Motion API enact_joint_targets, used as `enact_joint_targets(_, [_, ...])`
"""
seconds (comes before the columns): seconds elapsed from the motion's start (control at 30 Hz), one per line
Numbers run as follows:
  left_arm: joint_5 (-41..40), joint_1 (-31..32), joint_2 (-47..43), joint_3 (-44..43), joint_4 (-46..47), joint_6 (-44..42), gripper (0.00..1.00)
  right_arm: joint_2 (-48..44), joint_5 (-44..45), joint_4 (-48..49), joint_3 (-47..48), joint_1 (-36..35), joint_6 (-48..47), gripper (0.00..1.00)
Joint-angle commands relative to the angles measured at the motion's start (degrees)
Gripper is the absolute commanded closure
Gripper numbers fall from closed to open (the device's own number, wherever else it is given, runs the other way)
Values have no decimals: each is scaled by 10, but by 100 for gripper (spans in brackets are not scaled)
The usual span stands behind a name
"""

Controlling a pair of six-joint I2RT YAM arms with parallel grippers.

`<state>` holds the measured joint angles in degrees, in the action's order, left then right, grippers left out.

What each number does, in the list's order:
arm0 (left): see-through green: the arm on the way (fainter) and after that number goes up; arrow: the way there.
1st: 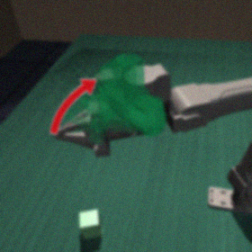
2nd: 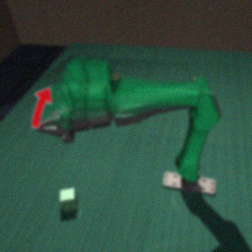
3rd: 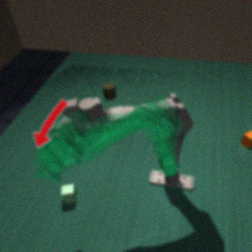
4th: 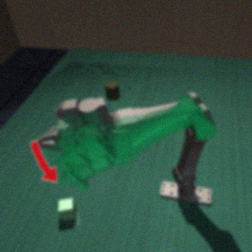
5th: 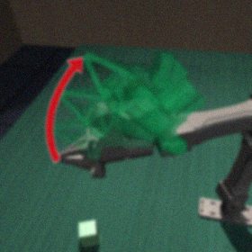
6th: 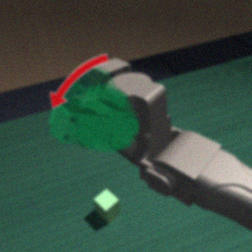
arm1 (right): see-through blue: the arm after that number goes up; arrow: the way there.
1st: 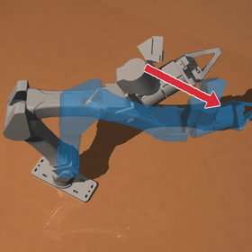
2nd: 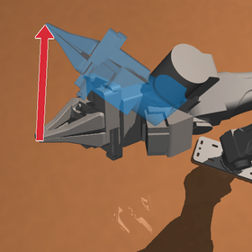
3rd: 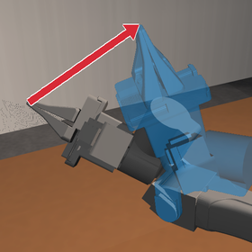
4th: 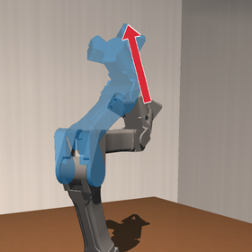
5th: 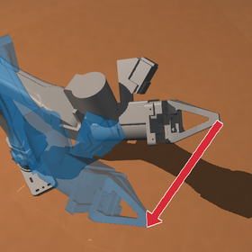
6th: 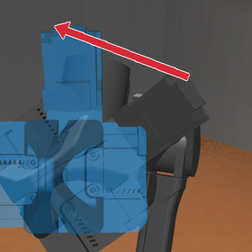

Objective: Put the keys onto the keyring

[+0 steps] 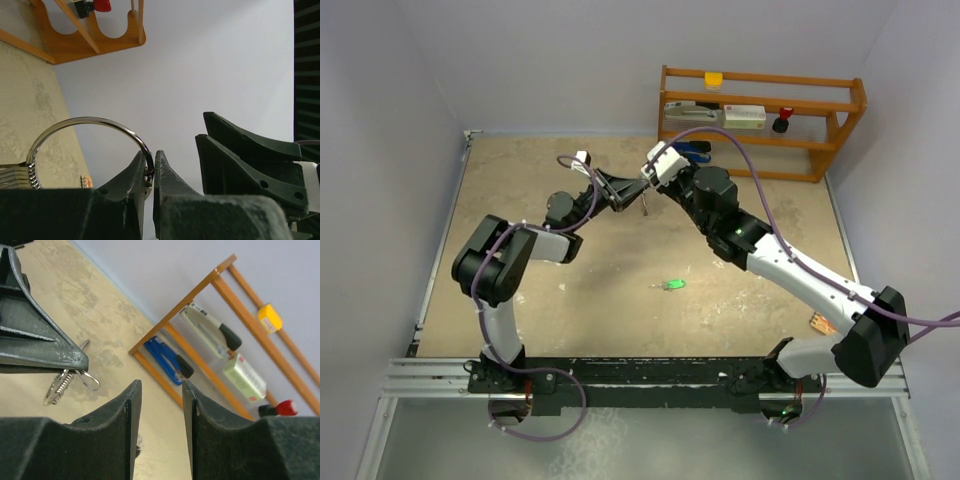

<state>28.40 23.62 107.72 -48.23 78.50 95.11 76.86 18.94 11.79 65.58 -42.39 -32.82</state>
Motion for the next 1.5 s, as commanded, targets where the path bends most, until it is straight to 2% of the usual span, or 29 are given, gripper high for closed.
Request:
enact_joint_targets(0.0, [28,-8,23,-17,107,26,100,3,24,-32,16,3,141,61])
enact_joint_targets(0.2, [37,-17,51,-25,180,71,100,-2,0,-87,38,12,216,62])
enact_joint_targets(0.4, [38,-19,45,-22,185,72,100,-27,-36,-101,26,29,283,62])
enact_joint_targets(0.73, [42,-19,30,-19,194,72,100,-47,-148,-87,-7,82,367,61])
enact_joint_targets(1.3, [56,-20,-3,-13,201,29,100,-82,-159,-28,-88,93,395,60])
enact_joint_targets(1.47, [66,-20,-23,-2,201,-26,100,-90,-157,-28,-109,95,399,58])
